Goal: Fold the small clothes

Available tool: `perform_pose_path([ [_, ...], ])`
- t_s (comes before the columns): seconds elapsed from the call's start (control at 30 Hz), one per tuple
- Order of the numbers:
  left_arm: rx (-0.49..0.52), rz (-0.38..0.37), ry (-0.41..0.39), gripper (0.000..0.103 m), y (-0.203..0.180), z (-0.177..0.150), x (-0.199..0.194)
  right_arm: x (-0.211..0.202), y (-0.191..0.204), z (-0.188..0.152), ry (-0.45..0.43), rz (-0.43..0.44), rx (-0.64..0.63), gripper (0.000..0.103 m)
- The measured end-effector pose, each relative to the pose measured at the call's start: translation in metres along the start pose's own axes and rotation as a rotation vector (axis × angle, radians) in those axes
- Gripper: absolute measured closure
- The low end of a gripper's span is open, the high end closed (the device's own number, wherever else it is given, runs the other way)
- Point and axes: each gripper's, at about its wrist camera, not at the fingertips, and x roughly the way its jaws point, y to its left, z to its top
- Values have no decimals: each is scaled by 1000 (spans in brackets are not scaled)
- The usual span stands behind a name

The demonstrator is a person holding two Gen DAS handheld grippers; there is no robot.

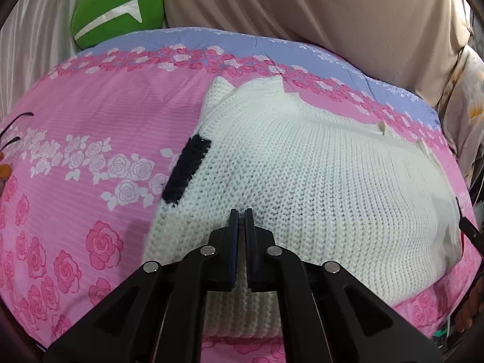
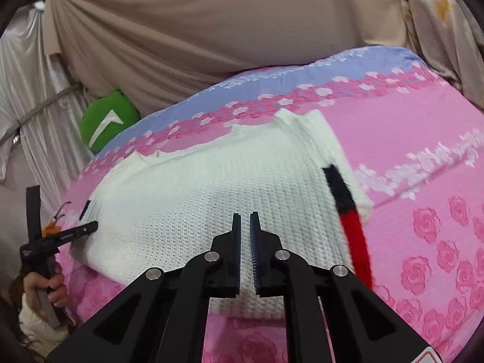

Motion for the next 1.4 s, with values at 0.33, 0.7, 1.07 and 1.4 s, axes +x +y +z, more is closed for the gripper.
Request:
perform_pose_path([
  [0.33,-3,20,0,100,-2,0,1,-19,-31,12,-54,-114,68,88],
  [0.7,-17,30,5,99,-4,7,-1,5,-18,49,-107,-167,47,60],
  [1.07,-35,26,-136,27,-12,56,-14,23,-33,59,-84,-179,86,47],
  [1.4,-76,-31,-15,95,-8,96,63,69,-34,81,-12,-81,93,93],
])
